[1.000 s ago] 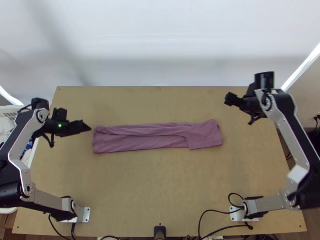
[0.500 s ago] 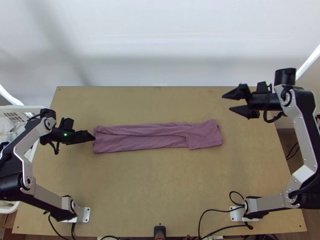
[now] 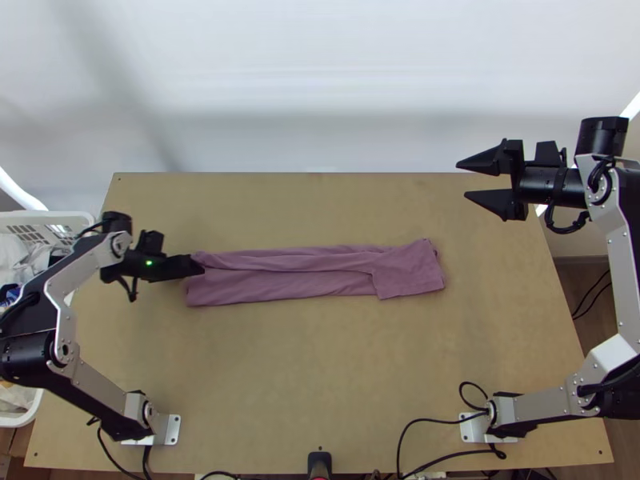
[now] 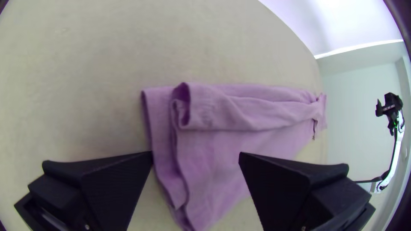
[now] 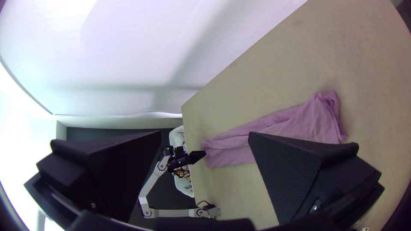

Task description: Fold the t-shirt

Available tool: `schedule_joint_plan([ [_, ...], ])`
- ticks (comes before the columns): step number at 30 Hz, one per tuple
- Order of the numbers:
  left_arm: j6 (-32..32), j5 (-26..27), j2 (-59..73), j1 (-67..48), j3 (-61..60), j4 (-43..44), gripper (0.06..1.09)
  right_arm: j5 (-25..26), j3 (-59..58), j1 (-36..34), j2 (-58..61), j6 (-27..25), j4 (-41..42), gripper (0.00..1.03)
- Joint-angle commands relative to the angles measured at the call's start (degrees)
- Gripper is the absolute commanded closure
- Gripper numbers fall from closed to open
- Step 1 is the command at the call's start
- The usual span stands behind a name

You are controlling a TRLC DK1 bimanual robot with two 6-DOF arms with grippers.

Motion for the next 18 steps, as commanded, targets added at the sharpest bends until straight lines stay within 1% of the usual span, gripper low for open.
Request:
schedule_joint_plan([
  [1, -2.79, -0.25, 2.78, -3.86, -1.11, 0.16, 0.11, -0.70, 1.19, -0.59, 0.37, 1.60, -0.57, 0.08],
  [4, -4.81, -0.43, 2.69, -6.85, -1.11, 1.13, 0.11, -0.70, 1.10, -0.77, 0.02, 1.69, -0.57, 0.08],
  [5, -5.51, -0.60, 2.61, -7.82, -1.11, 1.39, 0.13, -0.70, 1.01, -0.77, -0.07, 1.69, -0.57, 0.08],
  [7, -6.66, -1.39, 2.25, -9.14, -1.20, 2.09, 0.29, -0.70, 0.83, -0.86, -0.33, 1.69, -0.57, 0.08],
  [8, -7.62, -2.89, 1.99, -9.40, -1.20, 2.71, 0.39, -0.70, 0.83, -0.94, -0.42, 1.69, -0.57, 0.08],
  [9, -7.89, -3.59, 1.73, -9.40, -1.11, 2.97, 0.53, -0.70, 0.75, -0.94, -0.42, 1.69, -0.57, 0.08],
  [12, -7.89, -3.77, 0.76, -7.73, -1.11, 3.76, 1.05, -0.70, 0.48, -1.03, -0.42, 1.60, -0.57, 0.08],
  [14, -6.92, -3.68, 0.06, -4.83, -0.85, 3.59, 1.04, -0.61, 0.40, -1.03, -0.42, 1.43, -0.57, 0.08],
  [18, -1.03, -3.68, -1.09, 3.26, -0.32, -0.10, 1.04, -0.61, 0.13, -1.03, -0.24, 1.08, -0.57, 0.08],
])
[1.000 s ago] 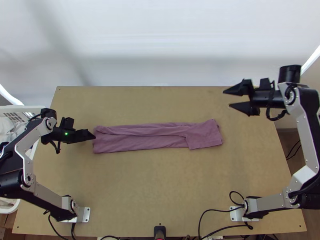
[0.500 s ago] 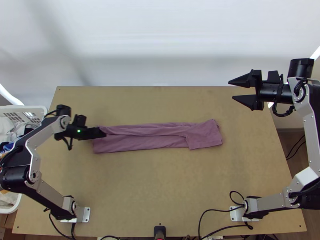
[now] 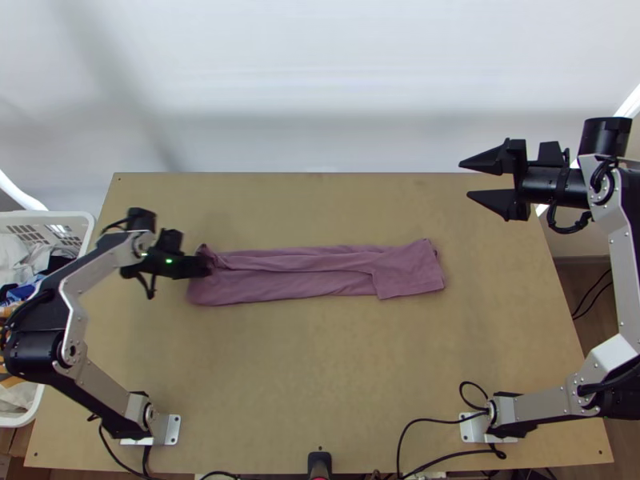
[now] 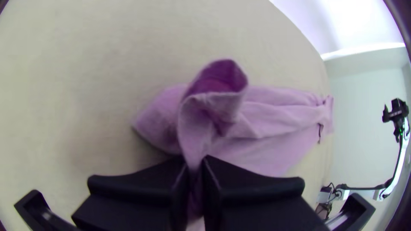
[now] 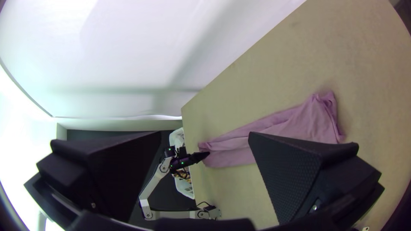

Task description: Fold the t-shirt

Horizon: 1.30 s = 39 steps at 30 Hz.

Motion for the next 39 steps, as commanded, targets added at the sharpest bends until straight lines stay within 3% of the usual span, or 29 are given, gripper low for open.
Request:
schedule_joint_plan([
  [1, 5.66, -0.18, -1.44, 7.47, 0.21, -3.67, 1.04, -0.61, 0.04, -0.33, -0.22, 0.73, -0.46, 0.08],
  [7, 13.57, -0.09, -1.70, 18.10, 5.39, -12.90, 1.04, 0.00, -0.84, -0.16, -0.05, -0.15, -0.46, 0.08],
  [11, 12.96, 0.70, -6.36, 17.48, 7.24, -17.56, 1.04, 1.32, -2.07, 0.55, 0.31, -1.47, -0.46, 0.07],
  [18, -0.49, 0.61, -17.43, 0.96, 8.91, -18.35, 1.04, 1.94, -1.89, 1.78, 0.39, -1.47, -0.46, 0.06],
  [25, -13.50, 0.17, -15.59, -16.27, 16.12, -16.42, 1.04, 2.99, -2.07, 2.13, 0.39, -1.74, -0.46, 0.05],
  [33, -23.25, -2.38, -7.24, -28.22, 26.75, -13.78, 1.04, 7.47, -2.15, 2.48, -0.31, -3.49, -0.72, 0.05],
  [39, -26.24, -3.43, -1.00, -33.76, 33.43, -12.90, 1.04, 10.20, -2.68, 1.95, -1.01, -4.64, -1.51, 0.04],
])
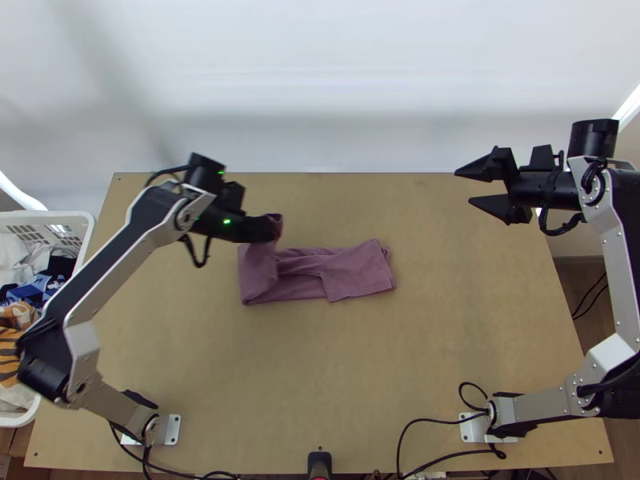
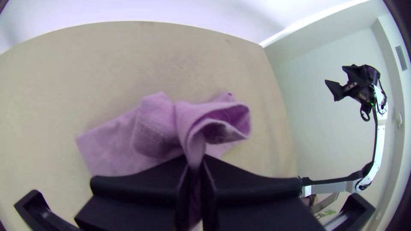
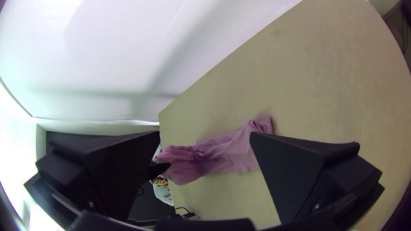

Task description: Fold the t-shirt

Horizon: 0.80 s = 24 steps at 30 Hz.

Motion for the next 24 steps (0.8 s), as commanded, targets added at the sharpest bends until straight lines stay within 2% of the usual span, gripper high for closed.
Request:
schedule_joint_plan([
  [1, -3.29, -0.70, 3.93, -2.70, 4.35, 0.94, 1.04, 1.43, -1.57, 0.05, -1.19, -0.92, -0.42, 0.04],
  [9, -5.14, -1.85, 12.54, -9.47, 11.82, 1.37, 1.04, 3.54, -1.74, 0.49, -1.72, -1.10, -0.42, 0.04],
  [12, -6.19, -2.11, 16.67, -11.40, 15.60, 1.37, 1.04, 6.71, -2.45, 1.19, -2.42, -1.71, -0.42, 0.04],
  [20, -7.69, -2.46, 26.51, -15.80, 26.41, 0.41, 1.03, 9.08, -5.61, 0.58, -5.41, -2.41, -0.42, 0.04],
  [21, -7.69, -2.46, 27.57, -16.41, 27.81, 0.06, 0.91, 9.26, -5.96, 0.49, -5.93, -2.41, -0.60, 0.04],
  [22, -7.78, -2.37, 28.45, -17.20, 29.31, -0.47, 0.64, 9.35, -6.58, 0.49, -6.37, -2.41, -0.77, 0.04],
  [23, -7.86, -2.37, 29.42, -17.82, 30.45, -0.73, 0.32, 9.52, -7.37, 0.49, -6.81, -2.59, -0.77, 0.04],
  [24, -7.78, -2.37, 30.38, -18.43, 31.94, -0.91, 0.07, 9.96, -8.42, 0.58, -7.17, -3.12, -0.77, 0.04],
])
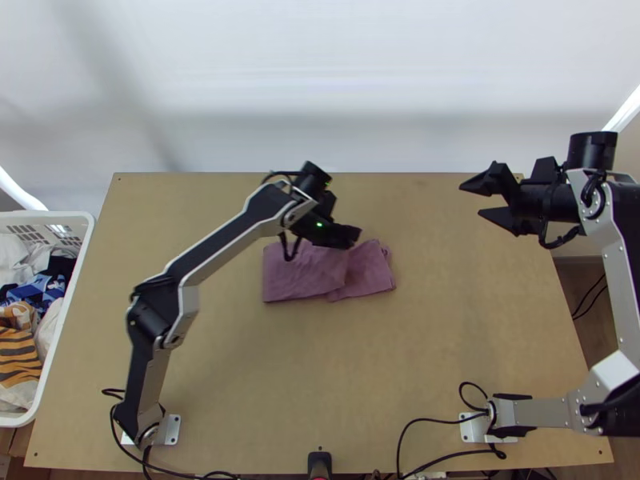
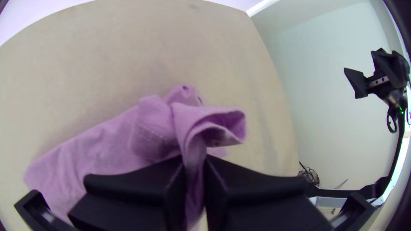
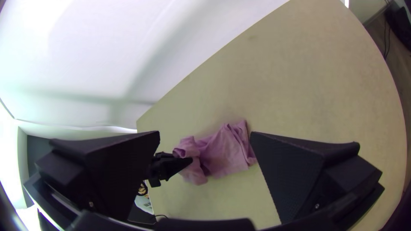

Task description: Fold the t-shirt

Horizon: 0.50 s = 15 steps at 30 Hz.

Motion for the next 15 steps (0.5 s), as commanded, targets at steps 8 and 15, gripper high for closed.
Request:
schedule_joint_plan([
  [8, -3.86, -0.12, 1.48, -1.36, 7.94, 3.86, 0.09, 3.68, -17.66, 3.48, -1.28, -8.53, 2.39, 0.04],
  [15, -2.80, -0.12, -6.34, 5.76, 6.45, 1.84, 0.09, 2.63, -23.81, 8.40, 4.69, -13.81, 8.02, 0.04],
])
